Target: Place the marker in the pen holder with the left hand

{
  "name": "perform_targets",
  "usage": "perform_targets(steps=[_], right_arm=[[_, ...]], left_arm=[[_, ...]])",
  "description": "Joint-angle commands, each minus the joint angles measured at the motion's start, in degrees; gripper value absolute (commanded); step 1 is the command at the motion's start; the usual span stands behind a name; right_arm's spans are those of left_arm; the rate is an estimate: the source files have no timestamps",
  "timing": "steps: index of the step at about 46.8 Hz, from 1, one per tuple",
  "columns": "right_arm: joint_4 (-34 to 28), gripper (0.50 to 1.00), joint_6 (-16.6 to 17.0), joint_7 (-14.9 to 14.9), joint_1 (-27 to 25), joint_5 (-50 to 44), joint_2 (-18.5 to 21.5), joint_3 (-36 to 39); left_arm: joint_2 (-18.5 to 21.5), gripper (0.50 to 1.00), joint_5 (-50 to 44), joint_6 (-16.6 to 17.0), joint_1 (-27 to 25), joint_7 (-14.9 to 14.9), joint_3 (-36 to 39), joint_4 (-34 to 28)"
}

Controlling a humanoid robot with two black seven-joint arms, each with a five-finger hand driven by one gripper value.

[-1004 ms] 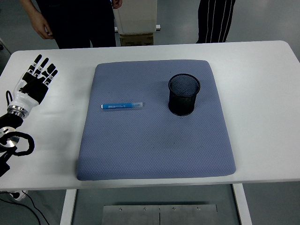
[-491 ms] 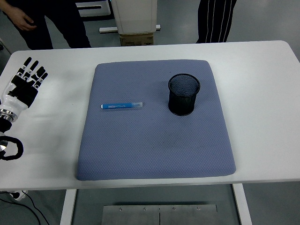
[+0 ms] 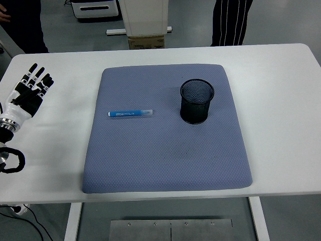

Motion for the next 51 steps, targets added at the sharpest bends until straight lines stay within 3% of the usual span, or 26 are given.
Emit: perform_targets(steps=[1, 17, 24, 25, 31, 37, 40, 50, 51], right_arm=[[0.0, 1.0, 0.0, 0.0, 0.0, 0.0, 0.0, 0.0], [0.0, 1.0, 0.0, 0.0, 0.0, 0.0, 0.0, 0.0], [0.0, 1.0, 0.0, 0.0, 0.0, 0.0, 0.0, 0.0], [0.0, 1.0, 0.0, 0.0, 0.0, 0.0, 0.0, 0.0], [0.0, 1.0, 0.0, 0.0, 0.0, 0.0, 0.0, 0.0], [0.0, 1.0, 0.0, 0.0, 0.0, 0.0, 0.0, 0.0], [0.0, 1.0, 0.0, 0.0, 0.0, 0.0, 0.0, 0.0], [0.0, 1.0, 0.0, 0.0, 0.0, 0.0, 0.0, 0.0], [0.0, 1.0, 0.0, 0.0, 0.0, 0.0, 0.0, 0.0]], left_arm=[[0.25, 1.0, -0.18, -2.2, -0.15, 0.0, -0.06, -0.04], [1.48, 1.0, 0.08, -2.38, -3.4, 0.0, 2.57, -0.39], [2.98, 1.0, 0.08, 0.08, -7.8, -0.09, 12.16, -0.48], [3.5, 1.0, -0.01, 1.47, -10.15, -0.18, 17.55, -1.09], [5.79, 1.0, 0.08, 1.66, -13.85, -0.61, 25.24, -4.51], [7.11, 1.0, 0.78, 1.66, -17.99, -2.9, 33.34, -8.48], [7.11, 1.0, 2.44, 1.66, -23.94, -5.7, 44.27, -9.62], [6.58, 1.0, 10.36, 2.37, -27.84, -5.71, 50.65, -9.62], [6.49, 1.0, 15.24, 2.72, -28.71, -5.63, 50.91, -9.62]])
